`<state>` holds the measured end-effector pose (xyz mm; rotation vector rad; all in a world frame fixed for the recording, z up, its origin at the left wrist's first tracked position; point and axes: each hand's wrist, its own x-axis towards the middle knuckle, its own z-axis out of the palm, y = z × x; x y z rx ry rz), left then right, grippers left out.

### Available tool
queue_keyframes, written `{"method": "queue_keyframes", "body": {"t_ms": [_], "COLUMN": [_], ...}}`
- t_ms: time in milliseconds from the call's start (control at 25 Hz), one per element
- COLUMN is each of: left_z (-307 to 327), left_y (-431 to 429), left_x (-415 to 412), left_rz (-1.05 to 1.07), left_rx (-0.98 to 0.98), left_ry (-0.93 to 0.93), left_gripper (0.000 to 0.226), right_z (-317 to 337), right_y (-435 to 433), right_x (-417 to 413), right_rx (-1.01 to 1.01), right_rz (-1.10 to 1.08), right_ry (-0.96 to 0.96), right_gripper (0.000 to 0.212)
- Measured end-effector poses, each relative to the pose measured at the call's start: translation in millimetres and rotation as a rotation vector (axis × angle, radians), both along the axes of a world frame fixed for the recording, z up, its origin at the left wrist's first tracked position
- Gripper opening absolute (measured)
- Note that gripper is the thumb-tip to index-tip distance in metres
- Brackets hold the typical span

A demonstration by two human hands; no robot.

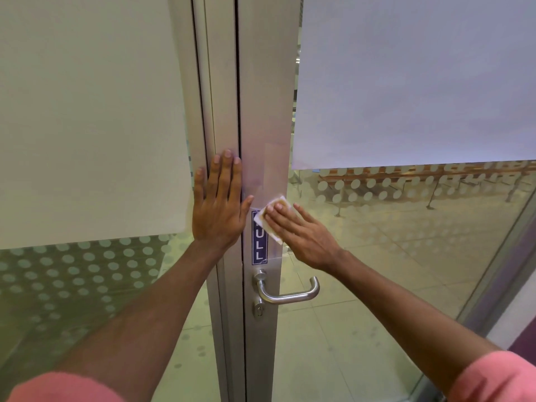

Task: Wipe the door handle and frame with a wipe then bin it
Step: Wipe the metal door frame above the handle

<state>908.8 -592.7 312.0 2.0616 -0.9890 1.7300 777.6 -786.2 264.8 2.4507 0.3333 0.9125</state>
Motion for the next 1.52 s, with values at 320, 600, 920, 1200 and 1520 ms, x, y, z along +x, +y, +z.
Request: {"method": "queue_keyframes", "body": {"t_ms": [320,600,920,1200,1520], "left_z": [-1,0,1,-1,0], "left_y": [0,0,0,0,1], "left_x": [0,0,-1,-1,-1], "left_rz": [-0.021,-0.008,-0.018,-0.004,-0.017], "left_rx": [-0.003,0.0,0.001,-0.001,0.0], "left_ry": [0.004,0.001,0.007,-0.005,0.009], "left_gripper": [0.068,0.068,0.068,0.069,0.068], "right_z": [-29,-9,-35,9,-39], "right_y": [-7,36,5,19,-5], "right_x": [-18,15,-4,21,-18], "right_rx": [-0.184,0.093,-0.183,0.038,-0.265], "right_rz": [0.015,-0.08,0.087,0.062,0.08], "right_ry": [0.285,-0.019,0.233,-0.124,0.335], "right_gripper": [0.071,0.071,0.061,0.055,0.079]}}
